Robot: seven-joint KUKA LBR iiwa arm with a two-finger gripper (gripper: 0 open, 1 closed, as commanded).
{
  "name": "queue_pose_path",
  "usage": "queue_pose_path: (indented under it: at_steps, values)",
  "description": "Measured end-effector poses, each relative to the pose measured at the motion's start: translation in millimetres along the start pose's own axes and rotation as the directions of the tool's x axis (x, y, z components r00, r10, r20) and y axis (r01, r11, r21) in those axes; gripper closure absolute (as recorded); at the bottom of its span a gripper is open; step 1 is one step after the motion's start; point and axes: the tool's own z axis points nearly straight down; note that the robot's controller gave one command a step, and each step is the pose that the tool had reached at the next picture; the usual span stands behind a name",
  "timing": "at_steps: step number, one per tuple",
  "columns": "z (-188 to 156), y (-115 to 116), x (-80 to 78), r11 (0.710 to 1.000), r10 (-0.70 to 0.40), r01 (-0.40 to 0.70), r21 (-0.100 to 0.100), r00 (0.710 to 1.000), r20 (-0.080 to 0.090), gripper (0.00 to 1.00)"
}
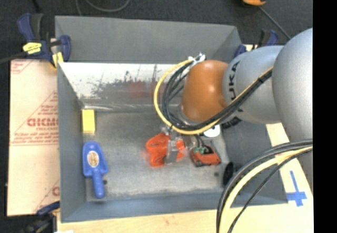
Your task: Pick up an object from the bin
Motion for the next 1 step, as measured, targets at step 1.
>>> queue_pose_path:
  at_steps: [1]
  values:
    - [-177.4, -15.4, 17.4, 1.0, 0.021, -0.021, 0.004, 1.0, 0.006, 1.0]
